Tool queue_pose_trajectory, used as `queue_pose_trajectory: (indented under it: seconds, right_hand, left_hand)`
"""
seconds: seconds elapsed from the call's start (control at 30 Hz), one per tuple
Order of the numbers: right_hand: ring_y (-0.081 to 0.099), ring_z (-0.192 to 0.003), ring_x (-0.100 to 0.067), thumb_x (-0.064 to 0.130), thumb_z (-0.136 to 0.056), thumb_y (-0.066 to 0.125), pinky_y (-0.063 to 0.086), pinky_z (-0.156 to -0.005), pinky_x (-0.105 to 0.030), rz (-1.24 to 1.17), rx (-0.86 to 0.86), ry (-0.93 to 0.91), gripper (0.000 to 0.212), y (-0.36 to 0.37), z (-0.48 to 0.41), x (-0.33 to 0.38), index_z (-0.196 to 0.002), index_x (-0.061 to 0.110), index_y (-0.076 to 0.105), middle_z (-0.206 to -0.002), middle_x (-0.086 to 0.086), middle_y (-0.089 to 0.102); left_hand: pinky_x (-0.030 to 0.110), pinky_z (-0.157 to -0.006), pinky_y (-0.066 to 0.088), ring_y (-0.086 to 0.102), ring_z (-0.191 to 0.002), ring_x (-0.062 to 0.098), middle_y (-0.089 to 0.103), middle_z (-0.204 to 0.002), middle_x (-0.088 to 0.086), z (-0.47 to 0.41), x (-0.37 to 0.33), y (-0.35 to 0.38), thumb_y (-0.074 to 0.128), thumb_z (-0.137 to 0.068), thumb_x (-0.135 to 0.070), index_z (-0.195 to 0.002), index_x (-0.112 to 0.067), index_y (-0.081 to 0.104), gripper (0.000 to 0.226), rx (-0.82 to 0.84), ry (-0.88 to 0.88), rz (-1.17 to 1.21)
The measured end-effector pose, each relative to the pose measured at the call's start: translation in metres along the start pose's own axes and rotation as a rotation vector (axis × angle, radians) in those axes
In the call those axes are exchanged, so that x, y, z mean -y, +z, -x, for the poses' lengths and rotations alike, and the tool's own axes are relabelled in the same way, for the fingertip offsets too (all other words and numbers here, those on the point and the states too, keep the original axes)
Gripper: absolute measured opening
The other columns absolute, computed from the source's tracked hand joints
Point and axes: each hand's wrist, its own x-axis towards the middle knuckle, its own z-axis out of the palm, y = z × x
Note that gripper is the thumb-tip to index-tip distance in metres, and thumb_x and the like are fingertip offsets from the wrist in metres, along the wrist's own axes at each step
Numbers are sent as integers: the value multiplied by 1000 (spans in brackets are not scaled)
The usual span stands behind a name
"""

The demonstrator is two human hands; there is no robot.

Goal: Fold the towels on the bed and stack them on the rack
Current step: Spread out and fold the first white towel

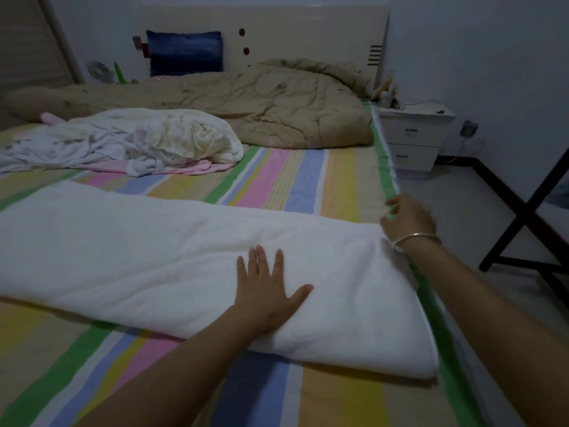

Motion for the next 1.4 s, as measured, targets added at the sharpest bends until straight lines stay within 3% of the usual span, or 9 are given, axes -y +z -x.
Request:
queue_pose_trajectory:
  seconds: [0.07,0.17,0.3,0.47,0.53,0.7,0.87,1.1,1.4]
  right_hand:
    - [49,-122,-32,42,-91,45,38,-104,-40,129,199,-218,41,21,34,7,-127,23,54,-131,-9,56]
    - [-1,-148,-21,61,-95,15,-5,-118,-46,392,530,-276,60,44,73,2,-150,37,14,-161,3,3]
    - [-13,-147,-23,67,-93,14,-10,-114,-51,392,500,-68,65,38,72,-23,-150,41,-1,-159,10,-16]
    - [17,-143,-34,65,-92,30,18,-116,-46,113,423,232,78,14,76,-36,-153,20,12,-158,-11,15]
    - [35,-134,-36,63,-89,40,33,-108,-43,123,359,256,75,-2,85,-48,-145,14,33,-147,-15,38]
    - [65,-85,-29,71,-78,54,49,-69,-31,18,460,334,64,-30,108,-65,-88,10,67,-92,-11,67]
    - [60,-76,-22,38,-81,72,46,-61,-30,-617,580,564,59,-45,121,-39,-121,-3,57,-107,-14,66]
    - [62,-80,-25,25,-91,59,50,-67,-33,-1131,644,539,20,-56,123,28,-103,9,63,-98,-11,68]
    - [65,-52,-14,6,-90,62,52,-47,-23,-1266,766,283,17,17,124,238,-105,0,63,-69,-8,67]
  left_hand:
    - [52,-117,-12,-19,-146,34,-19,-157,23,0,-7,1,17,-89,-73,-153,-15,-13,91,-16,-4,12]
    - [49,-119,-7,-10,-148,34,-12,-159,22,3,-21,2,0,-90,-63,-154,-14,-7,81,-56,14,27]
    - [50,-111,30,39,-137,34,35,-151,20,12,-53,5,7,-91,-48,-147,-11,37,74,-257,232,162]
    - [42,-119,-9,-9,-149,13,-11,-161,-3,9,-67,22,-32,-64,-74,-154,-31,-4,104,2,466,37]
    - [43,-119,-11,-14,-148,12,-15,-161,-4,4,-69,18,-16,-81,-72,-154,-31,-7,84,46,432,16]
    - [36,-120,2,8,-149,13,11,-162,0,11,-64,8,22,-100,-49,-154,-26,21,58,-42,444,208]
    - [22,-110,22,35,-139,15,40,-151,1,25,-61,-7,35,-104,-35,-143,-21,45,43,-150,337,615]
    - [33,-82,52,65,-93,21,64,-120,10,34,-29,-51,33,-105,-25,-127,-11,56,35,-35,-22,1390]
    - [32,-65,51,64,-82,20,65,-104,7,39,139,-100,30,-105,-34,-125,-12,53,37,-152,-367,1794]
